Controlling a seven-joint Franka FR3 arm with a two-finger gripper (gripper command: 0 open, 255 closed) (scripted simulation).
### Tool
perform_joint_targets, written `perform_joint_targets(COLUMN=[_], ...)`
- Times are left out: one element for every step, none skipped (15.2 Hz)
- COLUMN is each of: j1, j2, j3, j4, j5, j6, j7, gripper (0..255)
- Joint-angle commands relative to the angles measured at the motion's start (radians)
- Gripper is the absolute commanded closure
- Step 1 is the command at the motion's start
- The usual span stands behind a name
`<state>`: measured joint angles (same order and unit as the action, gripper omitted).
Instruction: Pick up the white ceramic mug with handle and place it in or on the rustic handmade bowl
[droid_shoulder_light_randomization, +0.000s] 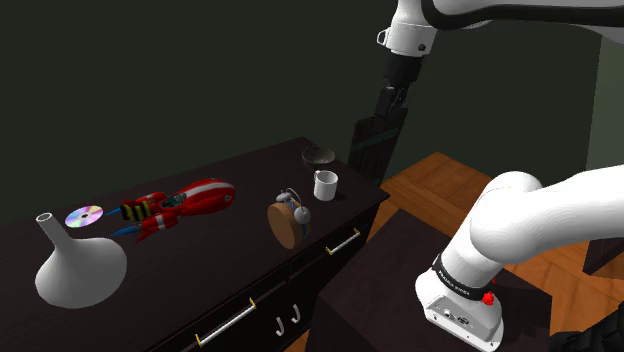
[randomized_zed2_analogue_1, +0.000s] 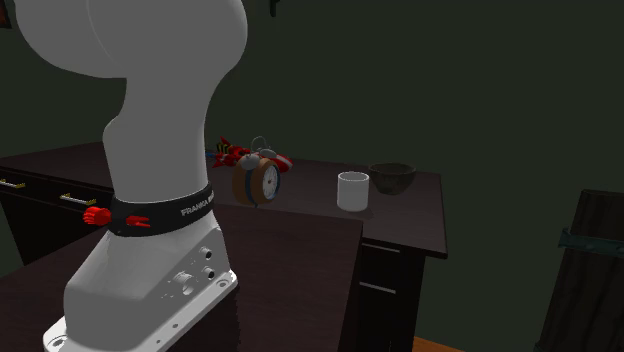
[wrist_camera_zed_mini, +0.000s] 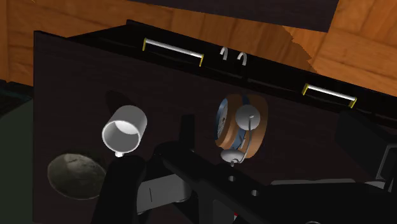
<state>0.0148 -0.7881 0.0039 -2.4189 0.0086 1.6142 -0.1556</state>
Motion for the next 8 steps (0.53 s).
perform_joint_targets(j1=[0.000, -0.003, -0.006, -0.009, -0.012, -0.016, -0.019, -0.021], j2=[0.000, 0.018, 0.037, 0.058, 0.080, 0.104, 0.129, 0.156], j3=[0.000, -0.007, -0.014, -0.020, -0.027, -0.034, -0.041, -0.048], j4=[0.000, -0.017, -0.032, -0.046, -0.059, -0.070, -0.080, -0.089], j5=[0.000, -0.005, -0.010, -0.015, -0.019, -0.023, -0.028, -0.032], j6=[0.000, 0.034, 0.069, 0.104, 0.139, 0.174, 0.209, 0.244], j7=[0.000, -0.008, -0.015, -0.023, -0.030, -0.038, -0.045, -0.052], gripper=[0, 0, 0, 0, 0, 0, 0, 0])
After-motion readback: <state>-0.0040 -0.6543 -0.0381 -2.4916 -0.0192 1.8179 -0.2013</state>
